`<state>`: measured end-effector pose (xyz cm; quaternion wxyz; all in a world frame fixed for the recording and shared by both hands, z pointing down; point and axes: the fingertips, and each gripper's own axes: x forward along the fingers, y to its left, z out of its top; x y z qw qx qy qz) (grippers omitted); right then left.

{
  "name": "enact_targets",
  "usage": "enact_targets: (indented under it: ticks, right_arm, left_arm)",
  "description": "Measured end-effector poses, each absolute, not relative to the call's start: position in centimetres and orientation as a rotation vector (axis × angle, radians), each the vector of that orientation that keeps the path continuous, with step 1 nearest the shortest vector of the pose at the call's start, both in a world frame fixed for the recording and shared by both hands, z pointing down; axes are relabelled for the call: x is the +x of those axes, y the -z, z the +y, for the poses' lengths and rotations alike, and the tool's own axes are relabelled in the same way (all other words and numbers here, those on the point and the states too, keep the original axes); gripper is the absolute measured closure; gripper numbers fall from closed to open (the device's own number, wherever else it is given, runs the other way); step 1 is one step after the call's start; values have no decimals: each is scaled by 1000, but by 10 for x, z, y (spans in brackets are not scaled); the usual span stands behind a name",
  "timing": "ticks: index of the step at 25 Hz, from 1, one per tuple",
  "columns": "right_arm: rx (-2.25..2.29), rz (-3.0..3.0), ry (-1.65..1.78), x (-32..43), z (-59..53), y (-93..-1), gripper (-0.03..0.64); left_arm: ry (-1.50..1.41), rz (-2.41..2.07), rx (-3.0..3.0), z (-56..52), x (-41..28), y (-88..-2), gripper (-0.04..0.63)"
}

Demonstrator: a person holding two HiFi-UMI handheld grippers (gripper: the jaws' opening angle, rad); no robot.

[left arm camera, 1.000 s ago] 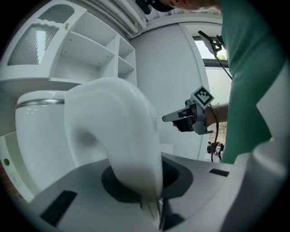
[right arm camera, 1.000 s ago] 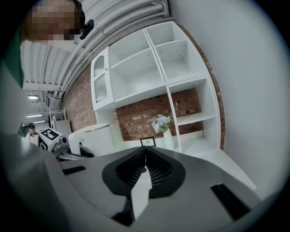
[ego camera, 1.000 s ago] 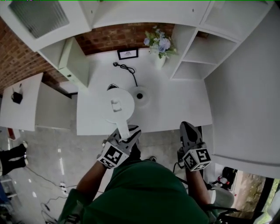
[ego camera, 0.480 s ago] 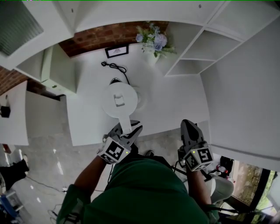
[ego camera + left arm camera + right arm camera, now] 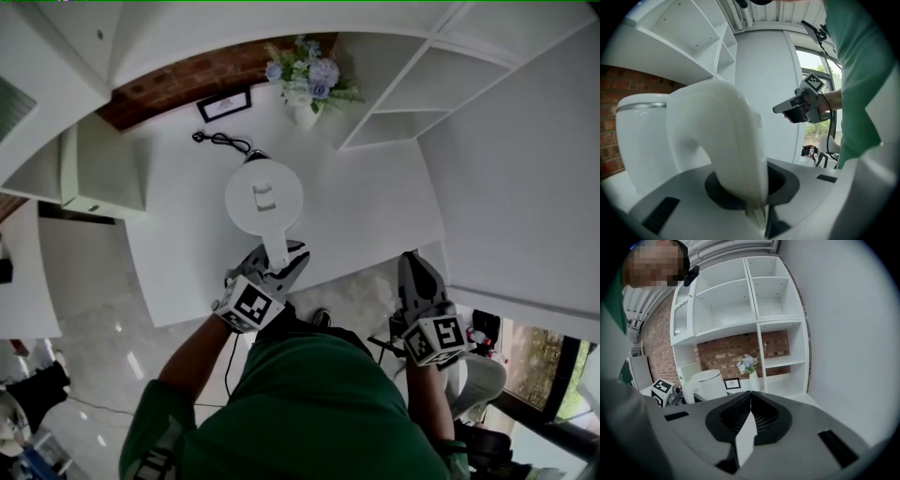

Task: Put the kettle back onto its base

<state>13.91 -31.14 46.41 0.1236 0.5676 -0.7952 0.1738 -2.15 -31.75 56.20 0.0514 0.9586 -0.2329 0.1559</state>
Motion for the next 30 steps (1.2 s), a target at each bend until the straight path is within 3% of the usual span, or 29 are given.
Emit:
enact_targets:
  ticks: [30]
  right_arm:
    - [1498, -2384, -542, 112, -337, -485, 595]
  left_arm:
    - [-499, -619, 2959, -332, 4, -597, 523]
